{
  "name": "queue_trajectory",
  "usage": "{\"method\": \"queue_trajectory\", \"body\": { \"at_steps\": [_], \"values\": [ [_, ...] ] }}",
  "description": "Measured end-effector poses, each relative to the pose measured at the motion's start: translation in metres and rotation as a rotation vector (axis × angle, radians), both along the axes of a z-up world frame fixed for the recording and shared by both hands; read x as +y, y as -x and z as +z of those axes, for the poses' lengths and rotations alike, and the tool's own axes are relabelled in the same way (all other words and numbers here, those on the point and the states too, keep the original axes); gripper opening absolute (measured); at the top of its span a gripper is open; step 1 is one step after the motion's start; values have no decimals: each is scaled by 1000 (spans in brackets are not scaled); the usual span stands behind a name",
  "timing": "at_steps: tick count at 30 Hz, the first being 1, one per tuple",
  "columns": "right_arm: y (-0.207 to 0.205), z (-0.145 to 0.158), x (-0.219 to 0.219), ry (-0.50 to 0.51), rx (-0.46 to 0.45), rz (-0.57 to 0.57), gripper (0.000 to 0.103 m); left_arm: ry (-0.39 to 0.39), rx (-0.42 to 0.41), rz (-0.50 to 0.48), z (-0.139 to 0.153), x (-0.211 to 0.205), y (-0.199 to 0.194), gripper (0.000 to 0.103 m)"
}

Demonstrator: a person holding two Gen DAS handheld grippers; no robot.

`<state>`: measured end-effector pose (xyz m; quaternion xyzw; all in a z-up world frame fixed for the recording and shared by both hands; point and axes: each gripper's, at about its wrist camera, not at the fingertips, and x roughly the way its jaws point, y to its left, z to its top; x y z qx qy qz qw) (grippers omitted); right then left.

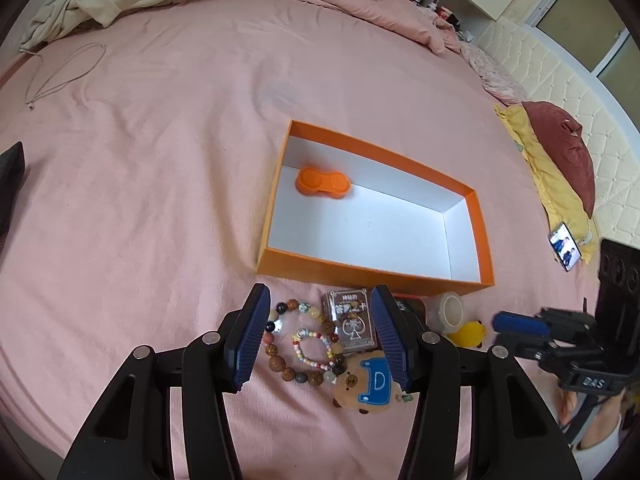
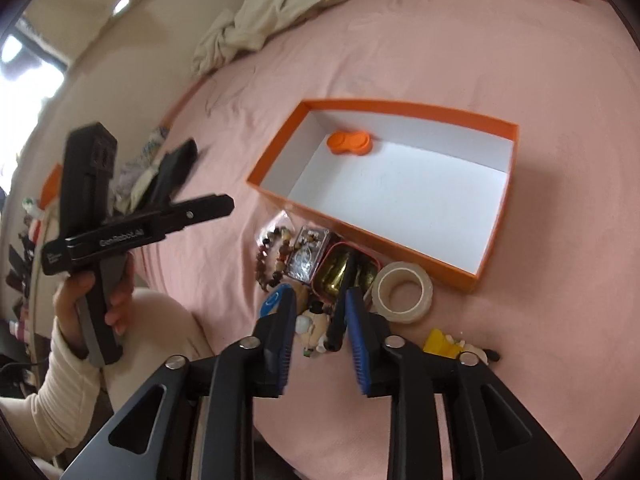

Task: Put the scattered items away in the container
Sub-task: 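Lift the black tag out and set it on the bed with the right gripper, then reach into the box and grasp the orange lens case with the left gripper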

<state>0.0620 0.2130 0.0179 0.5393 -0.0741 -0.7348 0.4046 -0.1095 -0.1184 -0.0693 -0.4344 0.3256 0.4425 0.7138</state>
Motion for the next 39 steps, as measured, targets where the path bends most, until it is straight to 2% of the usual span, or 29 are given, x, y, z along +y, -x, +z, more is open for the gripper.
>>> {"method": "queue_trajectory", "body": {
  "at_steps": [2,4,5,6,7,10,14,21,22,24,25,26,28,31,32,33,36,39],
  "values": [
    [-1,6,17,58,11,-62,30,-34,-40,-5,5,7,-6,53],
    [-2,20,34,96,76,-147,35,-48,-2,-41,7,24,-25,53],
    [-1,26,43,150,110,-190,39,-48,33,-68,6,34,-38,53],
    [1,30,48,195,130,-265,51,-46,56,-102,5,43,-52,53],
    [1,31,55,230,130,-296,57,-36,75,-137,2,53,-66,53],
    [6,34,63,288,112,-323,57,23,162,-175,-17,82,-97,53],
    [12,31,62,320,83,-334,58,119,209,-199,-51,116,-114,53],
    [13,23,53,334,40,-284,58,-12,243,-275,-62,133,-121,53],
    [13,23,52,336,35,-280,58,-28,279,-297,-66,133,-125,53],
    [14,21,52,353,21,-273,58,-31,416,-352,-83,130,-136,58],
    [14,21,52,360,18,-274,58,-47,463,-378,-86,125,-143,63],
    [14,20,54,369,15,-282,58,-10,453,-399,-88,123,-147,78],
    [15,19,59,388,3,-296,58,108,339,-421,-86,121,-148,88],
    [16,17,66,424,-17,-323,60,326,106,-455,-81,120,-140,88],
    [17,17,69,435,-23,-329,60,367,56,-446,-81,120,-137,88],
    [17,16,70,445,-30,-333,60,332,78,-417,-77,120,-133,88],
    [18,16,73,458,-43,-341,60,200,240,-363,-73,119,-127,88],
    [18,17,74,456,-44,-345,61,223,271,-334,-78,123,-129,88]
  ]
}}
